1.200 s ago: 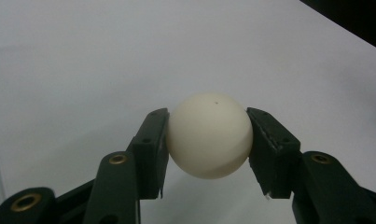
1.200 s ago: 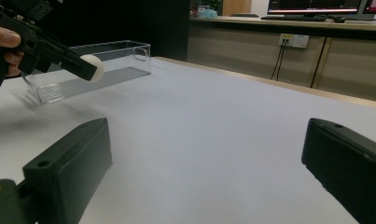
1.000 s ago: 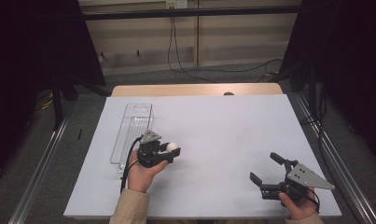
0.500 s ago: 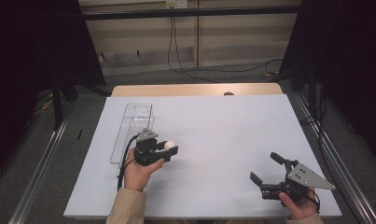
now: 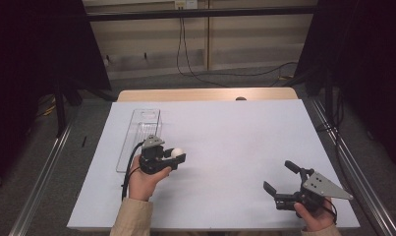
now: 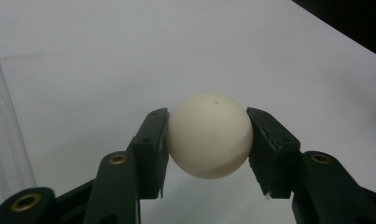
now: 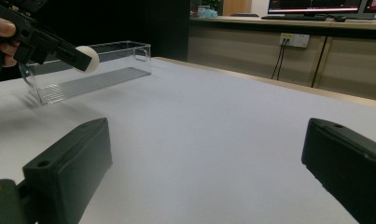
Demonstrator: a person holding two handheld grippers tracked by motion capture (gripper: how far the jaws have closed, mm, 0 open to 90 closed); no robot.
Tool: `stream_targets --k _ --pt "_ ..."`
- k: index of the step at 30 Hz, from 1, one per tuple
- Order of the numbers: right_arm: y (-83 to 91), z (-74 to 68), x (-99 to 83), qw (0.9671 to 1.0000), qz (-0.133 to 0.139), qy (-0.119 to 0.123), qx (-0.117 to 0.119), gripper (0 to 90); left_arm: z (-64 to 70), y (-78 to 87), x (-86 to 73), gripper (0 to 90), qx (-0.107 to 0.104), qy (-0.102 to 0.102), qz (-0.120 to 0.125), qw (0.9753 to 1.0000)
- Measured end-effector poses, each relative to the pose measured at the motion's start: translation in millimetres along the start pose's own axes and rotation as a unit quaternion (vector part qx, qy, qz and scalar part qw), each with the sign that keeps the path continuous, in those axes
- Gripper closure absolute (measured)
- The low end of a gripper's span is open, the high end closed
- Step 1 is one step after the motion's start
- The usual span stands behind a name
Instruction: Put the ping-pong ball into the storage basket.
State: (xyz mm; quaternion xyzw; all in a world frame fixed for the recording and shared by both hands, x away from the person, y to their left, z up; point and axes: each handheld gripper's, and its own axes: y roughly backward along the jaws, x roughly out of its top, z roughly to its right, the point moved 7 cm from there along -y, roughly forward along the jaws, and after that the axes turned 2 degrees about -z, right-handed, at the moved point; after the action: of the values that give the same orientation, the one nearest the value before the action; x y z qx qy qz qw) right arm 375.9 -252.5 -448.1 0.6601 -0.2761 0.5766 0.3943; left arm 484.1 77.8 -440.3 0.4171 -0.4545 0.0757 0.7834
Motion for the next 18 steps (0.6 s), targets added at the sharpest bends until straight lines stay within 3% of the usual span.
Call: stream_targets --k 18 --pt "-1.2 -0.5 -0.7 1.0 -0.001 -0.001 0.003 1.0 -5.6 6.6 3.3 51.3 0.004 0.002 0.007 1.0"
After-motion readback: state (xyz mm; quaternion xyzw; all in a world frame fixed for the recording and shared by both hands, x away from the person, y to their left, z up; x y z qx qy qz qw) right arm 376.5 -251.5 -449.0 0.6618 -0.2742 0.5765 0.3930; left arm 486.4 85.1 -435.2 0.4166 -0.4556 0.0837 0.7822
